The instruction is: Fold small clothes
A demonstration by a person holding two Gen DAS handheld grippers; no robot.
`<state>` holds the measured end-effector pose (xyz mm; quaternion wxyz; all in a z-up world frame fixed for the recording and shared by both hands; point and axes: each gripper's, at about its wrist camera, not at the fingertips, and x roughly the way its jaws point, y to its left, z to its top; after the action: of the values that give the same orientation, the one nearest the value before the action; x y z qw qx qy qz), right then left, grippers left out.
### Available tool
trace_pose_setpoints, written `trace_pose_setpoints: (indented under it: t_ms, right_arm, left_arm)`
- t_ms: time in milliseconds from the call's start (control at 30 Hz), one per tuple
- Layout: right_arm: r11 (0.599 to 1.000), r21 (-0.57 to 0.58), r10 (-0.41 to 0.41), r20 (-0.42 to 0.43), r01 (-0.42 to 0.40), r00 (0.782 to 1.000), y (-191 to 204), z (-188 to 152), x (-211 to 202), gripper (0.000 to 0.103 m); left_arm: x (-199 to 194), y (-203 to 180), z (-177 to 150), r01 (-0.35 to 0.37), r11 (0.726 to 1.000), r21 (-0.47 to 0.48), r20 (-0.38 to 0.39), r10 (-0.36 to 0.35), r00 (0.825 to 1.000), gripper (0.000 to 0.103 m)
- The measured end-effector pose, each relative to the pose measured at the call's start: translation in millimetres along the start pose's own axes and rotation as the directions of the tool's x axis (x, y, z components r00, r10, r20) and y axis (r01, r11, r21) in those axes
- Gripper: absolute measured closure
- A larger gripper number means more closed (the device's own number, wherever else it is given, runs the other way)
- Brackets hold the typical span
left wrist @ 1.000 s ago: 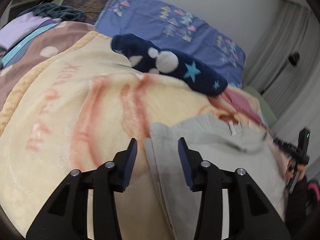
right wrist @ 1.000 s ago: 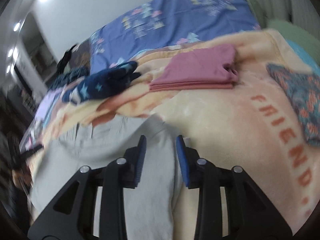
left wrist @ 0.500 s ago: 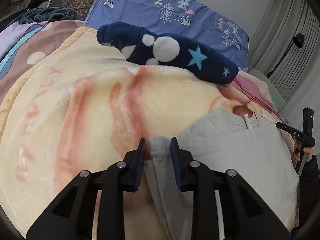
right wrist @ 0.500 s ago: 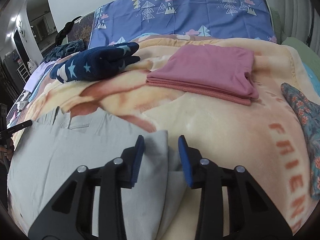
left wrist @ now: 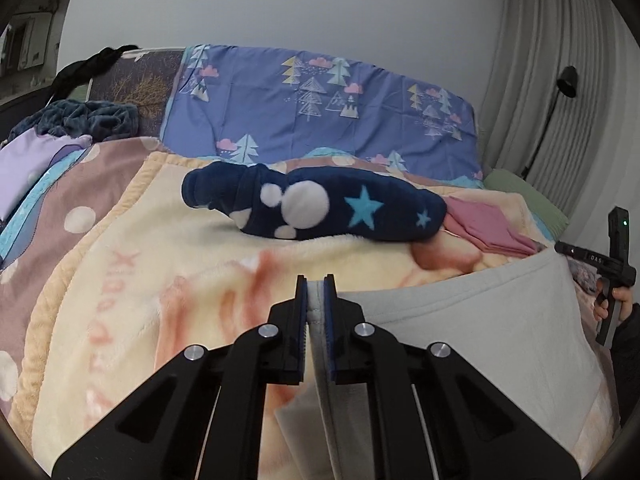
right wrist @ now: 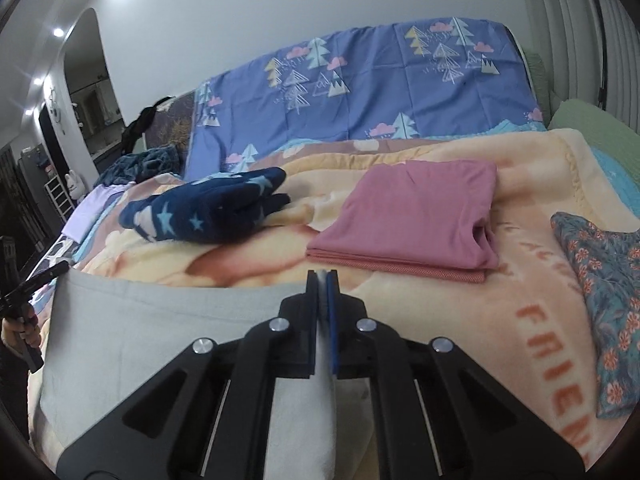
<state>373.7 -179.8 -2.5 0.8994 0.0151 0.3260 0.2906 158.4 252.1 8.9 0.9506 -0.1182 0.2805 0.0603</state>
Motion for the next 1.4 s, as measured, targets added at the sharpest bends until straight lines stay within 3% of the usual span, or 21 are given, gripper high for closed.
trace_pose_setpoints:
  t_ms: [100, 200, 333, 400, 467, 567, 667, 700, 733, 833, 1000, 1033, 1133, 1167, 1300, 1367, 1400]
  right_arm:
    - [0.999, 0.032, -0.028, -0.094, 0.032, 0.995, -8.3, -5.0, 36.3, 0.097]
    - [0.994, 0.049, -0.088, -0.175, 0.098, 0.981, -15.6, -20.7, 59.6, 0.091]
    - [0.992, 0.097, -0.064, -0.148, 0.079, 0.987, -30.4, -32.4, 35.8, 0.090]
    - [0.992, 0.098, -0.065, -0.134, 0.079, 0.989, -37.9, -37.8, 16.2, 0.088]
    - [0.991, 0.120, -0.040, -0.131, 0.056, 0.991, -46.9, -42.9, 2.1, 0.088]
    - [0.984, 0.176, 0.021, -0.134, 0.003, 0.991, -59.6, -55.2, -9.9, 0.088]
    - [0.973, 0.223, 0.098, -0.142, -0.065, 0.985, -66.8, -66.7, -9.1, 0.087]
    - [0.967, 0.238, 0.123, -0.140, -0.087, 0.983, -68.0, -69.7, -8.1, 0.087]
    - [0.962, 0.249, 0.146, -0.136, -0.109, 0.980, -68.9, -72.6, -7.8, 0.087]
    - [0.947, 0.267, 0.214, -0.120, -0.177, 0.969, -72.0, -78.9, -9.0, 0.082]
    - [0.918, 0.317, 0.288, -0.115, -0.240, 0.951, -83.7, -85.1, -10.0, 0.084]
    - [0.913, 0.323, 0.299, -0.115, -0.248, 0.947, -84.7, -85.4, -10.4, 0.084]
    - [0.906, 0.327, 0.322, -0.125, -0.268, 0.938, -83.6, -85.0, -9.8, 0.079]
    - [0.904, 0.328, 0.330, -0.126, -0.274, 0.936, -84.2, -84.7, -9.4, 0.077]
    - [0.886, 0.341, 0.373, -0.126, -0.313, 0.919, -83.2, -84.7, -7.8, 0.065]
    - [0.881, 0.342, 0.387, -0.129, -0.326, 0.913, -82.2, -85.1, -5.7, 0.059]
    - [0.881, 0.339, 0.392, -0.131, -0.331, 0.910, -80.8, -84.9, -5.0, 0.056]
  left_arm:
    - [42.6, 4.7, -7.4, -0.060, 0.998, 0.022, -0.109, 0.062, 0.992, 0.095]
    - [68.8, 5.8, -23.2, -0.101, 0.993, 0.058, -0.217, 0.111, 0.970, 0.094]
    - [37.3, -0.2, -17.3, -0.114, 0.991, 0.069, -0.146, 0.123, 0.982, 0.092]
    - [13.1, -17.1, -10.8, -0.072, 0.994, 0.083, -0.106, 0.081, 0.991, 0.090]
    - [-10.4, -47.9, -11.3, 0.008, 0.992, 0.130, -0.082, 0.002, 0.997, 0.080]
    - [-33.0, -118.7, -31.5, 0.148, 0.959, 0.241, -0.098, -0.128, 0.987, 0.067]
    - [-39.4, -209.2, -69.9, 0.298, 0.875, 0.381, -0.179, -0.246, 0.953, 0.054]
    - [-40.7, -242.7, -87.5, 0.336, 0.836, 0.434, -0.210, -0.269, 0.940, 0.050]
    - [-42.4, -272.6, -105.5, 0.360, 0.796, 0.487, -0.228, -0.282, 0.932, 0.044]
    - [-44.4, -340.1, -150.9, 0.392, 0.684, 0.615, -0.269, -0.284, 0.920, 0.041]
    - [-36.7, -407.1, -200.3, 0.375, 0.527, 0.762, -0.308, -0.214, 0.927, 0.040]
    - [-34.8, -415.8, -206.2, 0.368, 0.504, 0.781, -0.311, -0.198, 0.930, 0.040]
    - [-27.8, -434.5, -216.6, 0.283, 0.452, 0.846, -0.245, -0.142, 0.959, 0.038]
    - [-25.1, -438.5, -217.3, 0.269, 0.451, 0.851, -0.232, -0.135, 0.963, 0.038]
    - [-14.1, -445.2, -212.3, 0.240, 0.490, 0.838, -0.219, -0.101, 0.971, 0.041]
    - [-13.6, -446.8, -206.1, 0.243, 0.514, 0.823, -0.222, -0.104, 0.970, 0.066]
    - [-13.3, -447.2, -199.2, 0.247, 0.536, 0.807, -0.228, -0.103, 0.968, 0.072]
